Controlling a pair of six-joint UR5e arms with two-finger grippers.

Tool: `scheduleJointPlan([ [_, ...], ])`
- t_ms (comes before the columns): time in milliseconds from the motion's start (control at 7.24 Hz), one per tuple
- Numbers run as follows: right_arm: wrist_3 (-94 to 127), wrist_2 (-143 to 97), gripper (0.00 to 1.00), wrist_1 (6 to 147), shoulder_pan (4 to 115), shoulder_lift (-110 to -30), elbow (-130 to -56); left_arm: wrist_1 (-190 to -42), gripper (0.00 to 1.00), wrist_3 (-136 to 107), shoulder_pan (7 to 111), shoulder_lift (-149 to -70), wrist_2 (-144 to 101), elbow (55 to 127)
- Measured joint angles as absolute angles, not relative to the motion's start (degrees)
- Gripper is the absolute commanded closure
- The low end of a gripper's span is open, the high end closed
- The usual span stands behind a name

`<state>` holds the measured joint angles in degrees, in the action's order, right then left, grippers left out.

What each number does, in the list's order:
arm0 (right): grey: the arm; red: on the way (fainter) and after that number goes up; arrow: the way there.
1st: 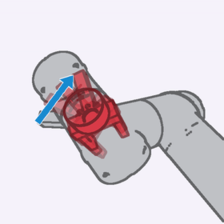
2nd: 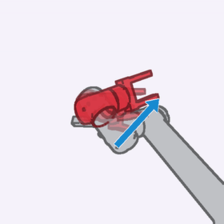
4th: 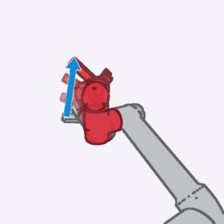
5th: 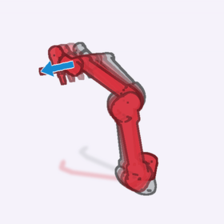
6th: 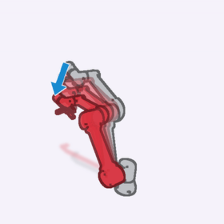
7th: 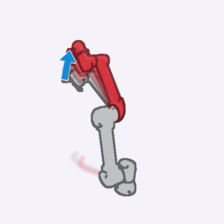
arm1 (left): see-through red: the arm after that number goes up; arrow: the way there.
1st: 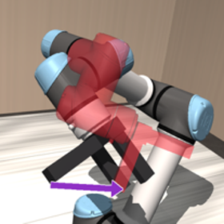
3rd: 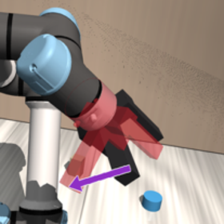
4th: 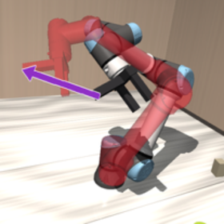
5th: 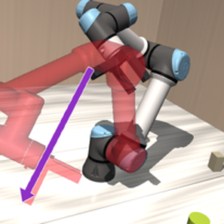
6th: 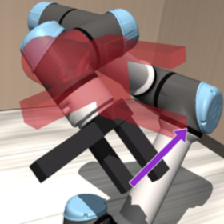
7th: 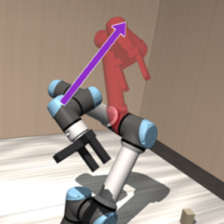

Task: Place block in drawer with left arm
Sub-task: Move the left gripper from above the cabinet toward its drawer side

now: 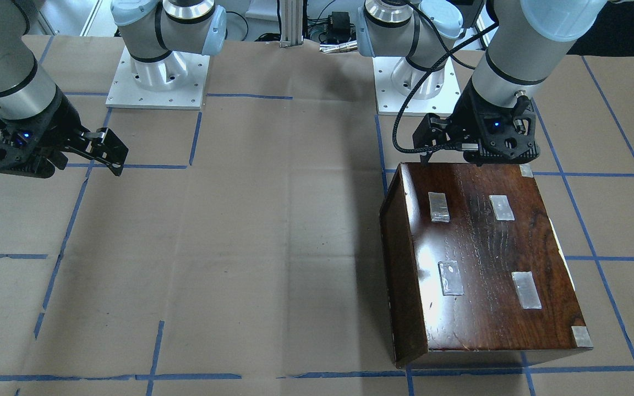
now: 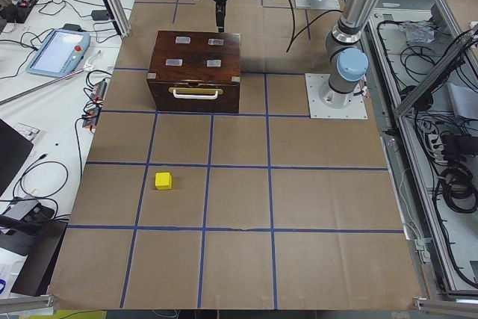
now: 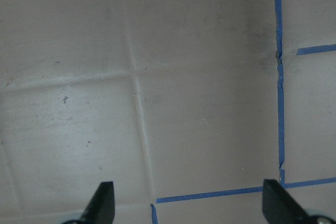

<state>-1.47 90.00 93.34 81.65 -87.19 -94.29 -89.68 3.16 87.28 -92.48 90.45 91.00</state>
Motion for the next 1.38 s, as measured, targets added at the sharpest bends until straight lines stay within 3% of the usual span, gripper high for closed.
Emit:
scheduleJointPlan([
  [1382,-1.5,90.0,0.00,93.3,81.7,-87.2,-94.3,-89.5,0.01,3.6,87.3,-91.6,90.5,90.6],
])
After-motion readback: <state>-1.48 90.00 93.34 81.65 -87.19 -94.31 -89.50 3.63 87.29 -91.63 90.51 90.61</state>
